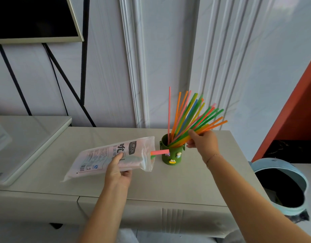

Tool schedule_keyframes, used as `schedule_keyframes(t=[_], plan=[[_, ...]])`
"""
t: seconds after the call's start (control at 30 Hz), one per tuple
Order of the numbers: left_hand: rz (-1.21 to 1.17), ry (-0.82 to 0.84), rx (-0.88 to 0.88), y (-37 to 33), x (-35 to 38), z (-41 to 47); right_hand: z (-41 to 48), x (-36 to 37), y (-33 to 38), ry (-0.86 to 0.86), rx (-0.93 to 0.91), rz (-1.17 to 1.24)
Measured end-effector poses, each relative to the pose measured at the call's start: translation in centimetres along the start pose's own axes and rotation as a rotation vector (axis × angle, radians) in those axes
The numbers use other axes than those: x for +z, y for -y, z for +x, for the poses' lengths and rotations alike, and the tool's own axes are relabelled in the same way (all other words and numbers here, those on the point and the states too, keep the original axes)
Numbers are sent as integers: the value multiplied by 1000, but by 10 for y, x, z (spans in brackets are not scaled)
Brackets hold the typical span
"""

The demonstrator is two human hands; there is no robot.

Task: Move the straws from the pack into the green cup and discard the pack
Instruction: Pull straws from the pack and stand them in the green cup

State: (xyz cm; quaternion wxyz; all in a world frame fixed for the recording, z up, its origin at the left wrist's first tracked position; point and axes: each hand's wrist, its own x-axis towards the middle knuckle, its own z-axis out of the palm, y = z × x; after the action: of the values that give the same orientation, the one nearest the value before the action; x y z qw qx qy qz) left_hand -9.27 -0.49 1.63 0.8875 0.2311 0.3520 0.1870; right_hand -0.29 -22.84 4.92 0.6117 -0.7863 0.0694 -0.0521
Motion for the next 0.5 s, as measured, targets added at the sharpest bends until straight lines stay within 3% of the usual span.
schedule_keyframes(t=[0.5], plan=[[9,-1,-11,8,-1,1,14,16,-9,126,-30,-154]])
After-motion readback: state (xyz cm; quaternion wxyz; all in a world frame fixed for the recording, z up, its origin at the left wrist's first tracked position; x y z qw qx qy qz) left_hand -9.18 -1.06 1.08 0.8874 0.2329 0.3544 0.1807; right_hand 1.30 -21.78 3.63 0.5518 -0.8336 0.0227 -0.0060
